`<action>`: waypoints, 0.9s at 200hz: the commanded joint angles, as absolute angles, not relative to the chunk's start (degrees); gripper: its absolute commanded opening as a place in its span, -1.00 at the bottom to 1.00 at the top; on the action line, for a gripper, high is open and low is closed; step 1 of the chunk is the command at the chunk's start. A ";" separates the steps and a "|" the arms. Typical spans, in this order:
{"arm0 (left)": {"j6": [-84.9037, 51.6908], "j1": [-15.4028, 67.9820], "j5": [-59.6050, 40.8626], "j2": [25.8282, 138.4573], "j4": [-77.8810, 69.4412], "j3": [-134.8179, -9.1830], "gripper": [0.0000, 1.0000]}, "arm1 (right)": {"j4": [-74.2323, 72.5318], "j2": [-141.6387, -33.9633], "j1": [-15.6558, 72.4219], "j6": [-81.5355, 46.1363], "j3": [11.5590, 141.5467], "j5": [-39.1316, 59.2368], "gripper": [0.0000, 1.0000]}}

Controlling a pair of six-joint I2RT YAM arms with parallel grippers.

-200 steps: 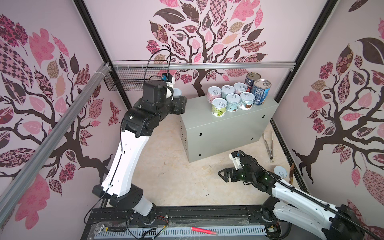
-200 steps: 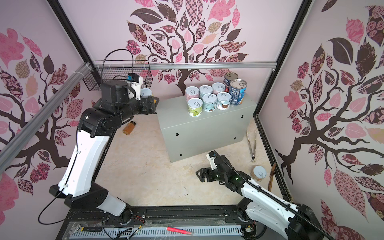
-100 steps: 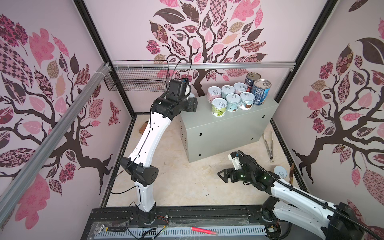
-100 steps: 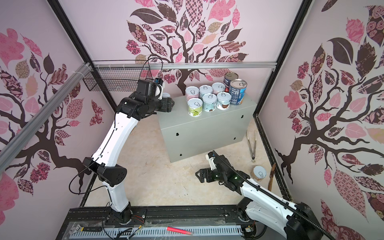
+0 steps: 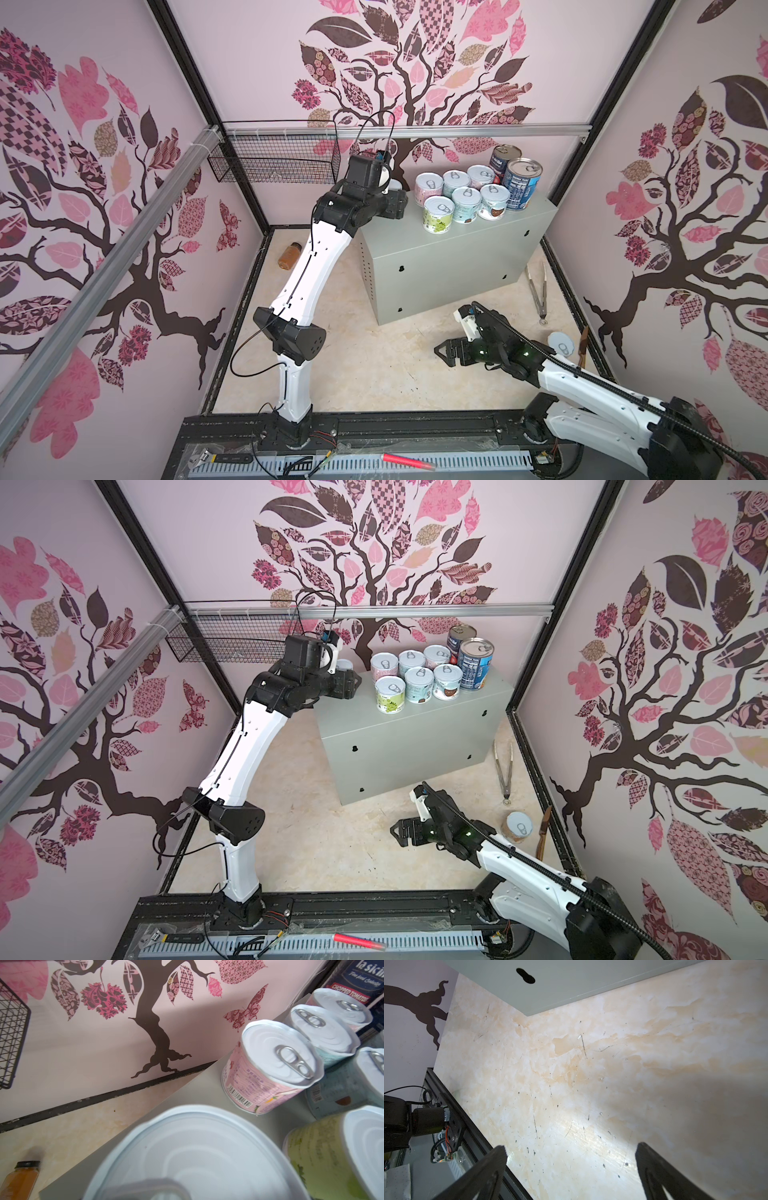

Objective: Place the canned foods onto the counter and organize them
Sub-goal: 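Lower the yellow-labelled can onto the cabinet top beside the pink can, open left gripper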

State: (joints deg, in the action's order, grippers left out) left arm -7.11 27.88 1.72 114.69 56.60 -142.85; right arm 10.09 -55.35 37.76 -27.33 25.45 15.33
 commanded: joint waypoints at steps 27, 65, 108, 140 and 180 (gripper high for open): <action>-5.51 28.21 3.06 116.22 50.72 -147.00 0.44 | 10.28 -54.73 37.79 -26.88 26.73 15.47 1.00; -5.71 28.13 2.53 117.67 50.51 -147.03 0.55 | 10.63 -53.71 37.73 -26.85 26.55 15.29 1.00; -5.40 28.21 2.87 117.40 49.36 -145.83 0.73 | 10.70 -53.09 37.73 -26.87 26.46 15.29 1.00; -5.36 28.22 3.36 115.47 47.67 -144.49 0.84 | 11.06 -52.39 37.75 -26.89 26.48 15.12 1.00; -4.99 28.79 3.83 111.30 46.74 -143.37 0.86 | 11.25 -52.42 37.75 -26.89 26.72 15.11 1.00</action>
